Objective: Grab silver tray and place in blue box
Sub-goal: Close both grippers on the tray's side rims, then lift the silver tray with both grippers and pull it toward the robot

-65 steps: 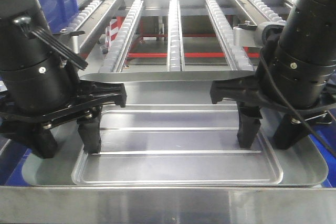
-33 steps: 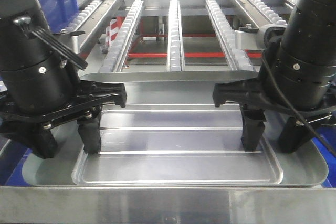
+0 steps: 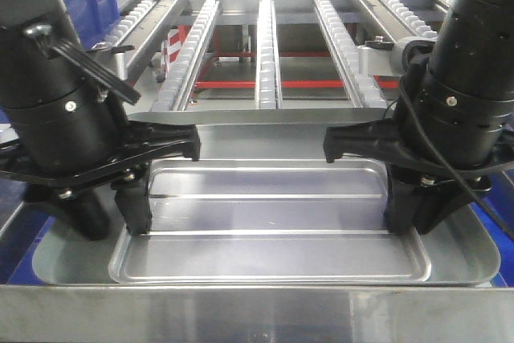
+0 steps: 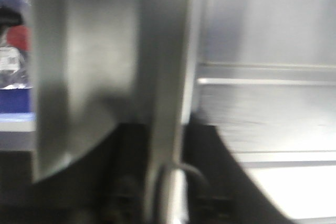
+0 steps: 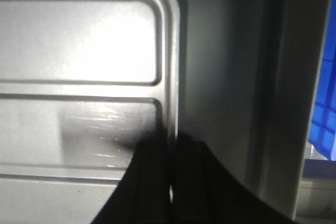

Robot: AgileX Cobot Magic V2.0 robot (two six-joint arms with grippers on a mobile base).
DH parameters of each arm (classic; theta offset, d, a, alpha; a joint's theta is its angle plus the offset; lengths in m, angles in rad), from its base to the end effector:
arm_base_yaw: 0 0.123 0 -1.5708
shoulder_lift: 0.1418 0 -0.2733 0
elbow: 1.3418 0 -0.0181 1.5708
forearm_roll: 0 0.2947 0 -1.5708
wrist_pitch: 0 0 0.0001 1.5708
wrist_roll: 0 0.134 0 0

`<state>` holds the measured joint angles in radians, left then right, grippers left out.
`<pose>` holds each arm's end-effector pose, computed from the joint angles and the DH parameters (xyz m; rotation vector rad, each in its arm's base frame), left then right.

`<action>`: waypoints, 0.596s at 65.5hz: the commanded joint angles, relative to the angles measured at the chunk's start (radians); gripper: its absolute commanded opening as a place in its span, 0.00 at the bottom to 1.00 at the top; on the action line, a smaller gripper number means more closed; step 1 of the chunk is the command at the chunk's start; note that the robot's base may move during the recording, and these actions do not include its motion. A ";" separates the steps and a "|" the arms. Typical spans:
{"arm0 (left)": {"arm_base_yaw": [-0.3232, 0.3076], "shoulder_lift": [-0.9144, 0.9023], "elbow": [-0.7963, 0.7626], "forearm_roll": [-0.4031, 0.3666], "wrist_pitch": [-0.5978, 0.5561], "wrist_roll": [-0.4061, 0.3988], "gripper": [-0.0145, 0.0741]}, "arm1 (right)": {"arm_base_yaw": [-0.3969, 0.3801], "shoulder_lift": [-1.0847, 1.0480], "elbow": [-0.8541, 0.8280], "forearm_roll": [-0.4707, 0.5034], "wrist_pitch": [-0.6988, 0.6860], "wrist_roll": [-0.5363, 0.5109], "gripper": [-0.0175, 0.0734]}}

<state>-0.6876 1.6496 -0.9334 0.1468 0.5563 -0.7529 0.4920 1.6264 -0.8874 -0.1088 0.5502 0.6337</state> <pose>0.2844 -0.2202 0.1073 0.0615 2.7747 -0.2505 0.3097 0.1574 0.1019 0.0829 2.7836 0.1895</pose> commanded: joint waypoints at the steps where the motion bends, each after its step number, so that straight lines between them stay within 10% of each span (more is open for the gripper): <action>1: -0.003 -0.033 -0.025 0.019 0.002 -0.013 0.16 | -0.001 -0.031 -0.022 -0.024 -0.005 -0.003 0.25; 39: -0.001 -0.033 -0.025 0.033 0.000 -0.013 0.15 | -0.001 -0.032 -0.022 -0.022 -0.046 -0.003 0.25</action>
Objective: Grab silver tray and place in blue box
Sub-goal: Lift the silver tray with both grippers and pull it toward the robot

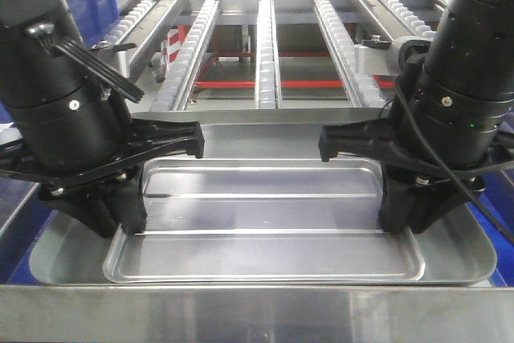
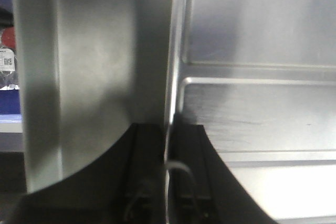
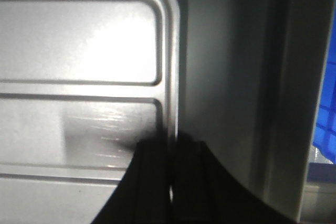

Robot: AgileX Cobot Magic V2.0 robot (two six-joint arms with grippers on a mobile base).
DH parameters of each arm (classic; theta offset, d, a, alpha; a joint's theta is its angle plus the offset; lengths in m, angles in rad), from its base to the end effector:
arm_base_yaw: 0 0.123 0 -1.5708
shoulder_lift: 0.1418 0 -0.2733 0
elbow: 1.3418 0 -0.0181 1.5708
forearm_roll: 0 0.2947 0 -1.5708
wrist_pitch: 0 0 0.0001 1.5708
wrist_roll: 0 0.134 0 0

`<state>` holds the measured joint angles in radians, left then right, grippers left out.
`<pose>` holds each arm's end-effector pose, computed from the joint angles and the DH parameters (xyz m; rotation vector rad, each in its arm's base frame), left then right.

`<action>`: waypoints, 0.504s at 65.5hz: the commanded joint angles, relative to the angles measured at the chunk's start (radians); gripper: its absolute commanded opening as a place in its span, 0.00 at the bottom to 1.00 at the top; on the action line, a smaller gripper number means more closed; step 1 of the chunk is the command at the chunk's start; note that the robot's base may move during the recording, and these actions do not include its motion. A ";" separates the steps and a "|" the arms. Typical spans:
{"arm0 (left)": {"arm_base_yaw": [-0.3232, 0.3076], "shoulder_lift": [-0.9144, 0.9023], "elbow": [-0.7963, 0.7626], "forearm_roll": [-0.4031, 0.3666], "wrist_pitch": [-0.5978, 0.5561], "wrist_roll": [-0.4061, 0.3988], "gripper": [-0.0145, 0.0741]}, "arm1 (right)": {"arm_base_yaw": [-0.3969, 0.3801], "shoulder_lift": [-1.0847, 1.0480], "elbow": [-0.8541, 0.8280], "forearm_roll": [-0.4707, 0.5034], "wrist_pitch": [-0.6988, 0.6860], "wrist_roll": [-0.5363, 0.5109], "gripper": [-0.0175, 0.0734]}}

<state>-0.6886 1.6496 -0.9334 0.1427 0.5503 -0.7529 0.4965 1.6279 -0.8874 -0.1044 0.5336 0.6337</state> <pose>0.2845 -0.2212 0.1076 0.0591 2.7716 -0.2594 0.3105 0.1602 0.1022 0.0799 2.7720 0.2057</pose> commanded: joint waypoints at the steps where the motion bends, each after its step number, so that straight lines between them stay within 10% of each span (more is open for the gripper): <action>1: 0.000 -0.033 -0.027 0.040 0.004 -0.013 0.15 | -0.005 -0.035 -0.023 -0.027 -0.030 -0.003 0.25; 33: -0.027 -0.188 -0.095 0.074 0.199 -0.101 0.16 | 0.040 -0.215 -0.052 -0.040 0.157 0.156 0.26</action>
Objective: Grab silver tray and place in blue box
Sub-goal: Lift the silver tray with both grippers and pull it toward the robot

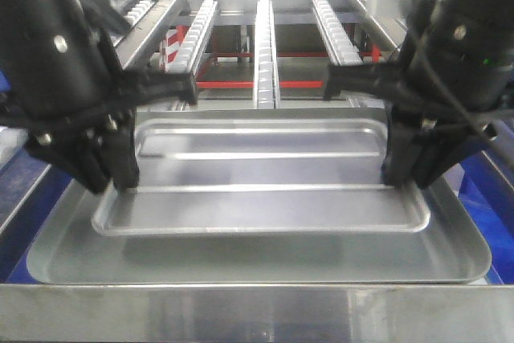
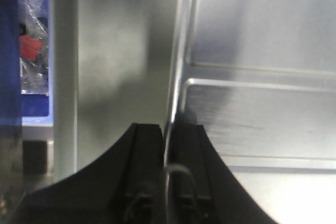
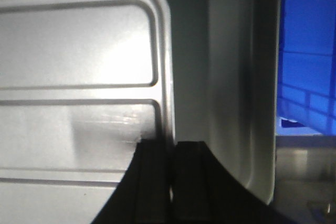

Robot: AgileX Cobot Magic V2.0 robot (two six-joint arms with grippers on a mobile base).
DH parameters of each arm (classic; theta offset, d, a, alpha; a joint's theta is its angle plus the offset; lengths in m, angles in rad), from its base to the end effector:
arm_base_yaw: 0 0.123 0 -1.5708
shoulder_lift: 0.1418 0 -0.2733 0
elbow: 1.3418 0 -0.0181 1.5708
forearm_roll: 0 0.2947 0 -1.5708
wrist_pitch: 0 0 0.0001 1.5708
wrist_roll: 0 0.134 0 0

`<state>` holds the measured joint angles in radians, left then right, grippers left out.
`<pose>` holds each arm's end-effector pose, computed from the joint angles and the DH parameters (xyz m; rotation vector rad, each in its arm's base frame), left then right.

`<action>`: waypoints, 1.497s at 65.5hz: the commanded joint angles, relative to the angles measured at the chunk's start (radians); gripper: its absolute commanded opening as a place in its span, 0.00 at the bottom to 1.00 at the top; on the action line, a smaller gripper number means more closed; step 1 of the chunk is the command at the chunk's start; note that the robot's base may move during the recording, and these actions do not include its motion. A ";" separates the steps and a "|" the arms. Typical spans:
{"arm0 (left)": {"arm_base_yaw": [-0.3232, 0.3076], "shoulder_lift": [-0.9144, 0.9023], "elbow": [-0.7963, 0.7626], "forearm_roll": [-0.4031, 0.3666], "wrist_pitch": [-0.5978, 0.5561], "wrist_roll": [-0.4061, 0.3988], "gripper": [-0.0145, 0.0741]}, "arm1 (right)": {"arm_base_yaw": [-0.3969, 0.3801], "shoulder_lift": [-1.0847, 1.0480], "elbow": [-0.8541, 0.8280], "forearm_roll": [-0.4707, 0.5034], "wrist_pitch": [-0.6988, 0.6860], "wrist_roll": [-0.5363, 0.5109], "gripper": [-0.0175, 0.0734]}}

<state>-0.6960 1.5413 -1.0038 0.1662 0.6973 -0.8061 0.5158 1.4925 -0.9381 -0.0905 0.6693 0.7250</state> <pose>0.2849 -0.2194 0.1615 -0.0075 2.7307 -0.2658 0.3039 0.1637 0.1579 0.2057 2.7270 0.2707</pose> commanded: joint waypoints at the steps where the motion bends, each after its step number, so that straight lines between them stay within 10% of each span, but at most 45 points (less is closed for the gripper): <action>1: -0.026 -0.086 -0.025 0.054 0.056 -0.053 0.16 | 0.030 -0.087 0.004 -0.063 0.022 0.069 0.26; 16: -0.176 -0.195 -0.006 0.206 0.190 -0.248 0.16 | 0.175 -0.197 0.051 -0.178 0.078 0.244 0.26; 41: -0.337 -0.328 0.135 0.211 0.192 -0.371 0.16 | 0.298 -0.288 0.124 -0.209 0.097 0.338 0.26; 98: -0.341 -0.330 0.149 0.212 0.211 -0.375 0.16 | 0.353 -0.288 0.139 -0.303 0.100 0.412 0.26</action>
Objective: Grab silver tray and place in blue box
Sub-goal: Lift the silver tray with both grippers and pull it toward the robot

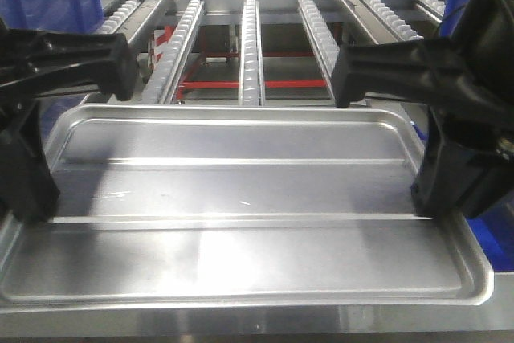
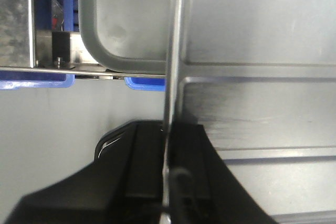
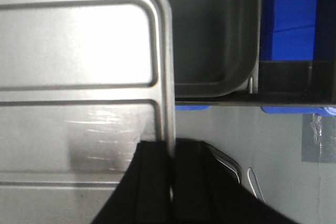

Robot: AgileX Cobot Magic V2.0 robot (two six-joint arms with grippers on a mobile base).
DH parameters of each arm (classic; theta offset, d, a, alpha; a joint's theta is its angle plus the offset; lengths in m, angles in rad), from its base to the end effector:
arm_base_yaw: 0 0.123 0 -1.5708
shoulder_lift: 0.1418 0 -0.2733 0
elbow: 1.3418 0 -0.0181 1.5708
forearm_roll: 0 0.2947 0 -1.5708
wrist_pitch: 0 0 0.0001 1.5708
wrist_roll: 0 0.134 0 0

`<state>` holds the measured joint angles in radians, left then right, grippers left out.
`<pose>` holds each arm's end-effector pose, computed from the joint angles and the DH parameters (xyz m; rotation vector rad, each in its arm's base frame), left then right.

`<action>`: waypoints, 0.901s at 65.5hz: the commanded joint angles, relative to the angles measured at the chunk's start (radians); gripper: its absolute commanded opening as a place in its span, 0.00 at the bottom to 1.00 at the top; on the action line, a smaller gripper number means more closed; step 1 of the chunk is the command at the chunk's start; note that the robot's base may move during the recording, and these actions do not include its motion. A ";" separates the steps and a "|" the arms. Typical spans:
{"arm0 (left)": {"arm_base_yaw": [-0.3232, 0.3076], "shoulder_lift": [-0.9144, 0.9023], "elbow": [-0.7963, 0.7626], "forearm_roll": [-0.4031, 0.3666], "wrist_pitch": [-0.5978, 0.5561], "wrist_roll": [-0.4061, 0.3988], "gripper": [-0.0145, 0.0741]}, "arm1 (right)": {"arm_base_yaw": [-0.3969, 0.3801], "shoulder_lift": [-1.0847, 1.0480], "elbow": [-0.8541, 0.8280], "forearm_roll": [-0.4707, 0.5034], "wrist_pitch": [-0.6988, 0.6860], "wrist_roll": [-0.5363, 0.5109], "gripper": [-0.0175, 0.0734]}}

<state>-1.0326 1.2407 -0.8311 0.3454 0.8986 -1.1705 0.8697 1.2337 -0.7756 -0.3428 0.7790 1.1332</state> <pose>0.1750 -0.2238 0.1952 0.0415 2.7034 -0.2349 0.2079 0.1972 0.1839 0.0928 2.6605 0.2654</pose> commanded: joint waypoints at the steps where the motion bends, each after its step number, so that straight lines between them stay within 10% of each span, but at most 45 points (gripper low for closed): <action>1: -0.004 -0.030 -0.024 0.032 0.010 -0.010 0.16 | -0.001 -0.029 -0.023 -0.051 -0.009 0.004 0.26; 59: -0.004 -0.030 -0.024 0.032 0.010 -0.010 0.16 | -0.001 -0.029 -0.023 -0.051 -0.009 0.004 0.26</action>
<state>-1.0326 1.2407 -0.8311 0.3470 0.8986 -1.1705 0.8697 1.2337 -0.7756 -0.3428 0.7783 1.1354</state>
